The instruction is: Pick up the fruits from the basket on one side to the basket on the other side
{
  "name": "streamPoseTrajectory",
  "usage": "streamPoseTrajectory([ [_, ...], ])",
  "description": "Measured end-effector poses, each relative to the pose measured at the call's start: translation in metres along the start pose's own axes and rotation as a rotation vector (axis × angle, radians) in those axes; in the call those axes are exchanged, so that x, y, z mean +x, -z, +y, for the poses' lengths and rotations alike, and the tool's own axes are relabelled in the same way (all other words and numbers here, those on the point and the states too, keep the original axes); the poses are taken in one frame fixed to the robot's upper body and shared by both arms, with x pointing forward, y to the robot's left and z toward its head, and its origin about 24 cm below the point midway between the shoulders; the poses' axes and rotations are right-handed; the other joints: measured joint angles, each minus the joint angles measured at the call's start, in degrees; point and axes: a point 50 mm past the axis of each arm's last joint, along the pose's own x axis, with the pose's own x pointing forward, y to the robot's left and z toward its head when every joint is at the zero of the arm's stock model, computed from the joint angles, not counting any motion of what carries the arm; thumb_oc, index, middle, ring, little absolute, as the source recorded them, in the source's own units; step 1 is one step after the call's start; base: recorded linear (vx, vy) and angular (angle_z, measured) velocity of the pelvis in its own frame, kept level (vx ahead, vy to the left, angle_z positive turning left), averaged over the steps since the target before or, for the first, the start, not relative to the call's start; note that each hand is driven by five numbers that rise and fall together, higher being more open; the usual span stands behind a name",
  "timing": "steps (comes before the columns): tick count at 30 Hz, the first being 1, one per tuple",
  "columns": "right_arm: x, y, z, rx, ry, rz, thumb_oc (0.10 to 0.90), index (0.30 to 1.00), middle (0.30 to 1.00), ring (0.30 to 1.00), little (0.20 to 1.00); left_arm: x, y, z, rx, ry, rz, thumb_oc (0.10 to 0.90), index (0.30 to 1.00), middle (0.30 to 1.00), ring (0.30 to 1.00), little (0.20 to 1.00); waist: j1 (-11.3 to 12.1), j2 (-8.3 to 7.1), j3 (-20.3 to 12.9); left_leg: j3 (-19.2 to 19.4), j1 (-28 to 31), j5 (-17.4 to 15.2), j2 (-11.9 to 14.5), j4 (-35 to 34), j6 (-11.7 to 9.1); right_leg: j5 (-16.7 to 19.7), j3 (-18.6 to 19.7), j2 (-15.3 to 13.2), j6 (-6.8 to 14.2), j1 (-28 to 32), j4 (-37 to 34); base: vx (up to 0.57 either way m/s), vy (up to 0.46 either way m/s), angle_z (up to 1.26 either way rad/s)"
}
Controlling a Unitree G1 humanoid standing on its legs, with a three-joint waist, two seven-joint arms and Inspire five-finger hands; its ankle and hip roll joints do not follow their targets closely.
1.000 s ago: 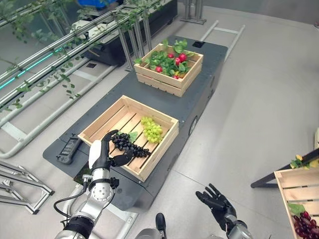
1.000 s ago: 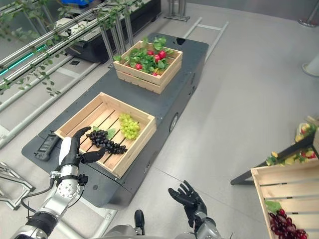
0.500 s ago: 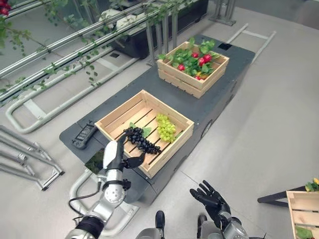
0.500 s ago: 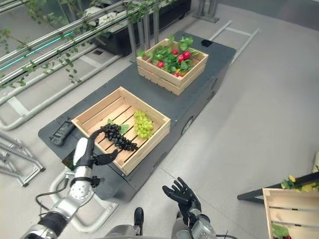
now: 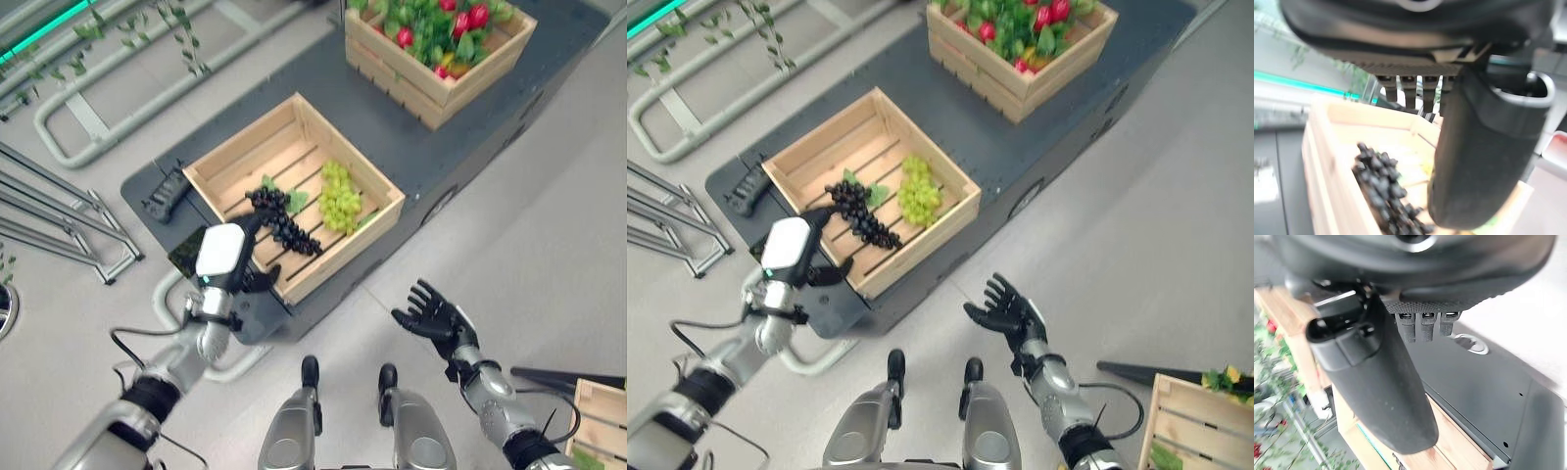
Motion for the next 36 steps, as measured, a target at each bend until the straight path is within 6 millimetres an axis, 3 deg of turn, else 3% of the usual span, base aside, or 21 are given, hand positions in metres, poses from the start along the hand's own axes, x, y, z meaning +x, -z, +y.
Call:
streamPoseTrajectory([
  [6, 0.002, -0.009, -0.004, -0.034, 0.002, -0.016, 0.8, 0.9, 0.9, 0.9, 0.9, 0.016, 0.009, 0.022, 0.131, -0.028, -0.039, 0.8, 0.9, 0.9, 0.9, 0.9, -0.3, -0.92, 2.2, 0.1, -6.4, -2.6, -1.4, 7.3, 0.4, -2.3, 1.1, -1.7, 0.1, -6.4, 7.5, -0.05, 0.105, 0.03],
  [16, -0.001, -0.008, -0.006, -0.089, -0.011, 0.003, 0.8, 0.9, 0.9, 0.9, 0.9, 0.053, 0.004, 0.055, 0.243, -0.098, -0.053, 0.8, 0.9, 0.9, 0.9, 0.9, -1.2, -2.36, 4.1, -0.8, -16.6, -6.2, -0.8, 19.2, -0.2, -4.1, 1.1, -1.4, -0.5, -14.2, 15.2, -0.03, 0.026, 0.03],
  [21, 0.001, -0.016, -0.009, -0.117, -0.01, -0.009, 0.8, 0.9, 0.9, 0.9, 0.9, 0.073, -0.007, 0.07, 0.399, -0.041, -0.161, 0.8, 0.9, 0.9, 0.9, 0.9, -1.3, -2.94, 4.3, -1.4, -20.3, -7.1, -0.2, 21.5, -0.4, -4.3, 1.2, -0.7, -0.7, -16.9, 16.3, 0.0, 0.009, 0.0],
  [28, 0.002, -0.017, -0.013, -0.129, 0.008, -0.002, 0.8, 0.9, 0.9, 0.9, 0.9, 0.099, -0.025, 0.097, 0.487, -0.116, -0.216, 0.8, 0.9, 0.9, 0.9, 0.9, -1.6, -3.62, 4.3, -1.9, -24.4, -7.2, -0.2, 23.7, -0.2, -3.8, 1.0, -0.3, -0.5, -20.3, 17.0, 0.0, -0.001, 0.0],
  [36, 0.012, -0.02, -0.001, -0.137, -0.03, -0.011, 0.8, 0.9, 0.9, 0.9, 0.9, 0.114, -0.039, 0.103, 0.69, -0.041, -0.306, 0.8, 0.9, 0.9, 0.9, 0.9, -2.8, -4.99, 4.3, -1.9, -26.2, -8.3, 0.0, 25.2, 0.2, -3.6, 1.1, -0.1, -0.2, -21.2, 16.7, 0.0, -0.002, 0.0],
])
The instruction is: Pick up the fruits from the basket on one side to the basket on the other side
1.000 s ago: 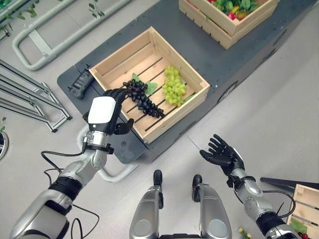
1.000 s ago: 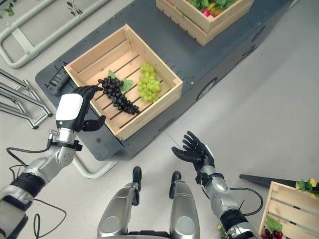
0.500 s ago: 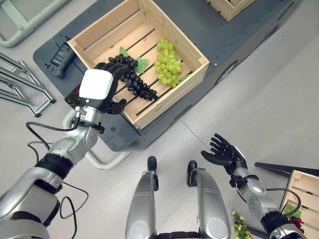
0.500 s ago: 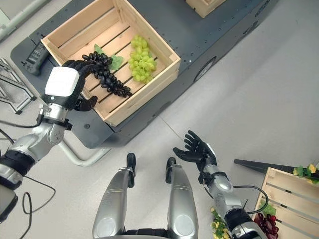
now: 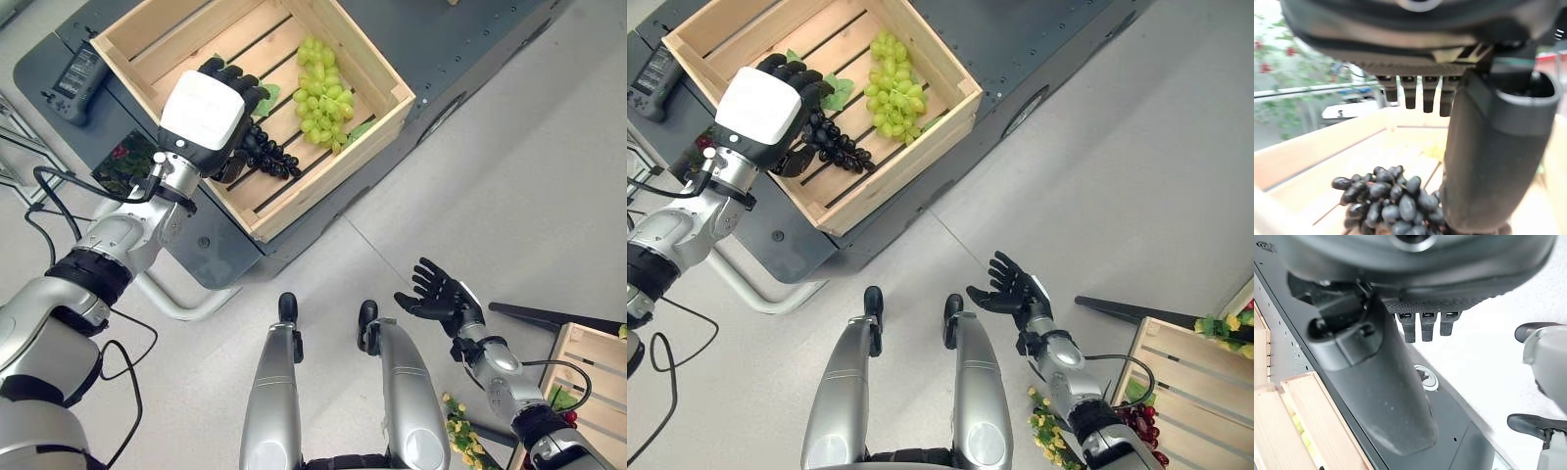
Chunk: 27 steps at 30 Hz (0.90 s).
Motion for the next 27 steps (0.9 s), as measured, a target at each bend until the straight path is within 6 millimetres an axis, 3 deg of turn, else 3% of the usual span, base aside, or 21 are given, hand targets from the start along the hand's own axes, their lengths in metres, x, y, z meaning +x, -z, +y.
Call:
streamPoseTrajectory([
  [8, 0.004, -0.002, 0.003, 0.004, -0.005, -0.006, 0.8, 0.9, 0.9, 0.9, 0.9, 0.0, 0.001, -0.014, 0.179, 0.24, -0.073, 0.8, 0.9, 0.9, 0.9, 0.9, -1.0, -0.19, 0.0, 0.1, -1.6, -0.1, 0.3, 0.1, 0.1, 0.3, -0.1, 0.3, 0.2, -1.3, -0.8, 0.0, -0.002, -0.01],
  [12, 0.004, -0.001, 0.0, 0.004, 0.006, 0.002, 0.8, 0.9, 0.9, 0.9, 0.9, 0.0, 0.003, -0.015, 0.198, 0.276, -0.084, 0.8, 0.9, 0.9, 0.9, 0.9, -1.5, -0.22, 0.0, 0.3, -1.8, -0.2, 0.3, 0.0, 0.2, 0.3, 0.0, 0.2, 0.2, -1.4, -1.1, 0.01, 0.008, 0.0],
  [21, 0.009, -0.008, 0.003, 0.003, -0.012, -0.02, 0.8, 0.9, 0.9, 0.9, 0.9, 0.01, 0.007, -0.002, 0.255, 0.228, -0.089, 0.8, 0.9, 0.9, 0.9, 0.9, -1.5, -0.25, 0.0, 0.1, -6.1, -0.1, 0.2, 0.9, 0.1, 0.4, -0.1, 0.0, 0.2, -5.7, 0.3, -0.01, 0.002, 0.0],
  [27, 0.01, -0.009, 0.004, 0.002, -0.017, -0.022, 0.8, 0.9, 0.9, 0.9, 0.9, 0.011, 0.029, 0.006, 0.351, 0.114, -0.015, 0.8, 0.9, 0.9, 0.9, 0.9, -1.7, -0.25, 0.0, -0.1, -10.0, -0.1, -0.1, 1.7, 0.2, 0.4, -0.2, -0.3, 0.2, -9.4, 1.4, -0.03, 0.005, 0.02],
])
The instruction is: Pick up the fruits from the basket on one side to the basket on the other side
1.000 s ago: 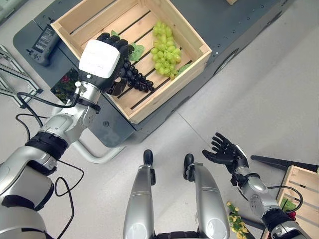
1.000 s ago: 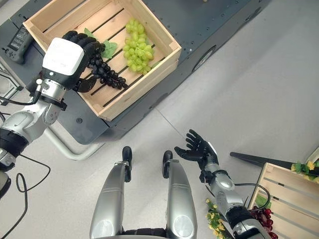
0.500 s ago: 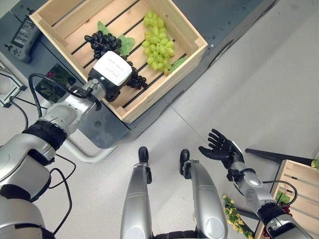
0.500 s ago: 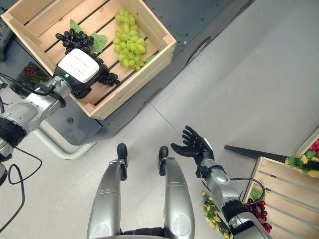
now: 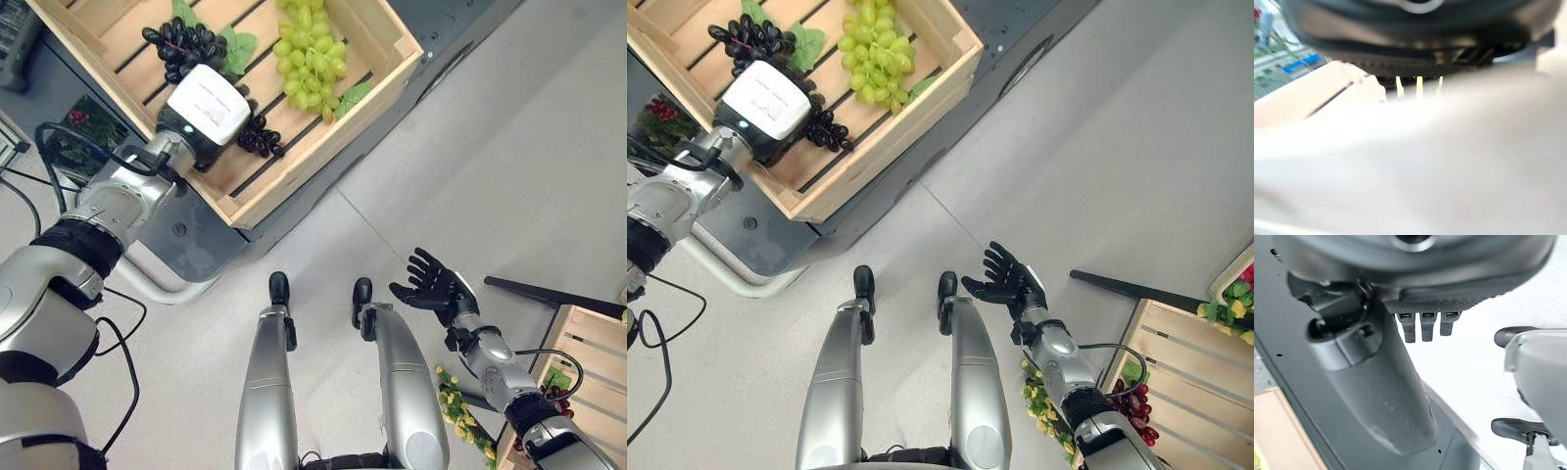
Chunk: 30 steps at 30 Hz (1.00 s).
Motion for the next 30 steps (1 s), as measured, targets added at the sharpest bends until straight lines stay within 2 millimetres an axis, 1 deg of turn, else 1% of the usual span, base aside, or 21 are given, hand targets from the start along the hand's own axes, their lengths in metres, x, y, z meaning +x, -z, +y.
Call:
streamPoseTrajectory([
  [6, 0.001, -0.001, 0.001, -0.004, -0.006, -0.007, 0.8, 0.9, 0.9, 0.9, 0.9, 0.001, 0.002, 0.004, 0.021, -0.062, 0.005, 0.8, 0.9, 0.9, 0.9, 0.9, 0.0, -0.02, 0.0, 0.0, -1.2, 0.0, 0.0, 0.0, 0.0, 0.0, 0.0, -0.1, 0.0, -1.2, 0.0, 0.0, 0.0, 0.0],
  [11, 0.004, -0.006, 0.003, -0.008, -0.013, -0.025, 0.8, 0.9, 0.9, 0.9, 0.9, 0.003, 0.005, 0.006, 0.059, -0.064, 0.0, 0.8, 0.9, 0.9, 0.9, 0.9, -0.1, -0.04, 0.0, 0.0, -1.5, 0.0, 0.0, 0.3, 0.0, 0.0, 0.0, -0.1, 0.0, -1.6, 0.0, 0.0, 0.0, 0.0],
  [16, 0.007, -0.012, 0.005, -0.01, -0.024, -0.049, 0.8, 0.9, 0.9, 0.9, 0.9, 0.007, 0.013, 0.008, 0.097, -0.039, 0.056, 0.8, 0.9, 0.9, 0.9, 0.9, -0.3, -0.27, -0.1, 0.0, -1.9, 0.0, 0.0, 0.1, 0.0, 0.0, 0.0, 0.0, 0.0, -1.9, 0.0, 0.0, 0.0, 0.0],
  [17, 0.007, -0.012, 0.005, -0.01, -0.024, -0.05, 0.8, 0.9, 0.9, 0.9, 0.9, 0.007, 0.014, 0.008, 0.1, -0.041, 0.063, 0.733, 0.799, 0.799, 0.799, 0.799, -0.3, -0.28, -0.1, 0.0, -2.1, 0.0, 0.0, 0.1, 0.0, 0.0, 0.0, 0.0, 0.0, -2.1, 0.0, 0.0, 0.0, 0.0],
  [18, 0.007, -0.012, 0.005, -0.01, -0.024, -0.05, 0.8, 0.9, 0.9, 0.9, 0.9, 0.008, 0.015, 0.009, 0.099, -0.045, 0.066, 0.4, 0.3, 0.3, 0.3, 0.3, -0.3, -0.28, -0.1, 0.0, -2.1, 0.0, 0.0, 0.1, 0.0, 0.0, 0.0, 0.0, 0.0, -2.1, 0.0, 0.0, 0.0, 0.0],
  [20, 0.007, -0.013, 0.005, -0.01, -0.024, -0.05, 0.8, 0.9, 0.9, 0.9, 0.9, 0.008, 0.015, 0.009, 0.078, -0.047, 0.074, 0.4, 0.3, 0.3, 0.3, 0.3, -0.7, -0.28, -0.1, 0.0, -2.2, 0.0, 0.0, 0.1, 0.0, 0.0, 0.0, 0.0, 0.0, -2.1, 0.0, 0.0, 0.0, 0.0],
  [25, 0.008, -0.015, 0.006, -0.009, -0.031, -0.06, 0.8, 0.9, 0.9, 0.9, 0.9, 0.008, 0.014, 0.009, 0.062, -0.038, 0.057, 0.4, 0.3, 0.3, 0.3, 0.3, -0.9, -0.29, -0.1, 0.0, -2.3, -0.1, -0.1, 1.0, 0.1, 0.0, 0.0, -0.1, 0.0, -2.1, 0.3, 0.0, 0.0, 0.0],
  [30, 0.01, -0.022, 0.014, -0.006, -0.061, -0.092, 0.8, 0.9, 0.9, 0.9, 0.9, 0.008, 0.013, 0.006, 0.042, 0.002, 0.042, 0.4, 0.3, 0.3, 0.3, 0.3, -1.5, -0.36, -0.1, 0.0, -2.3, -0.2, -0.1, 2.1, 0.3, 0.0, 0.2, -0.2, 0.1, -2.0, 1.3, 0.0, 0.0, 0.0],
])
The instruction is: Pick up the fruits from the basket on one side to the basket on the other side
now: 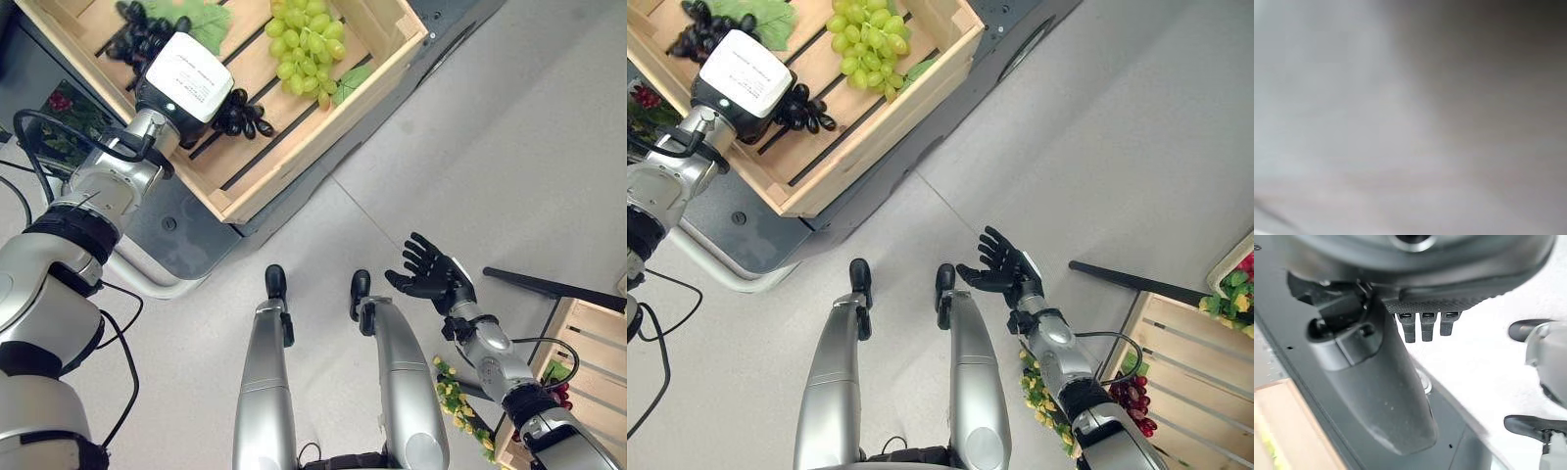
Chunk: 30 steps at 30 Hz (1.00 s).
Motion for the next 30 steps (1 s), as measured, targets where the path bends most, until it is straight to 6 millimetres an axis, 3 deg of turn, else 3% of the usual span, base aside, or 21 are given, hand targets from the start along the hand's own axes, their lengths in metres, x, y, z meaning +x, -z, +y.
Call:
streamPoseTrajectory([
  [11, -0.004, 0.0, 0.002, 0.013, -0.009, -0.014, 0.8, 0.9, 0.9, 0.9, 0.9, -0.002, -0.01, -0.004, -0.078, 0.033, -0.064, 0.4, 0.3, 0.3, 0.3, 0.3, -0.2, -0.18, 0.0, 0.0, 0.9, -0.1, 0.0, 1.6, 0.1, 0.0, 0.2, -0.1, 0.0, 0.7, 1.7, 0.01, -0.01, 0.0],
  [18, -0.013, 0.005, 0.008, 0.031, -0.027, -0.013, 0.8, 0.9, 0.9, 0.9, 0.9, -0.018, -0.033, -0.018, -0.294, 0.047, -0.061, 0.4, 0.3, 0.3, 0.3, 0.3, -0.3, -0.25, 0.0, 0.1, 4.7, -0.1, 0.1, 0.9, 0.2, 0.0, 0.2, 0.0, 0.0, 4.7, 0.7, 0.02, -0.011, 0.0],
  [20, -0.014, 0.004, 0.011, 0.038, -0.038, -0.023, 0.8, 0.9, 0.9, 0.9, 0.9, -0.026, -0.036, -0.026, -0.399, 0.034, -0.013, 0.4, 0.3, 0.3, 0.3, 0.3, -0.4, -0.26, 0.0, 0.2, 6.3, -0.2, 0.1, 0.2, 0.2, 0.0, 0.2, 0.0, 0.0, 6.2, 0.2, 0.03, -0.001, -0.02],
  [26, -0.02, 0.004, 0.027, 0.028, -0.084, -0.048, 0.8, 0.9, 0.9, 0.9, 0.9, -0.061, -0.057, -0.052, -0.994, -0.149, 0.392, 0.4, 0.3, 0.3, 0.3, 0.3, 0.5, -0.29, 0.0, 0.4, 14.6, -0.1, 0.1, -3.7, 0.2, -0.1, 0.1, 0.1, 0.1, 14.0, -2.9, 0.03, -0.013, 0.0],
  [30, -0.018, 0.001, 0.04, 0.031, -0.116, -0.075, 0.8, 0.9, 0.9, 0.9, 0.9, -0.068, -0.077, -0.054, -1.114, -0.187, 0.442, 0.4, 0.3, 0.3, 0.3, 0.3, 1.9, -0.32, 0.0, 1.3, 20.3, 0.1, 0.0, -7.0, 0.1, -0.1, 0.0, -0.2, 0.1, 18.9, -5.1, 0.06, 0.003, -0.04],
])
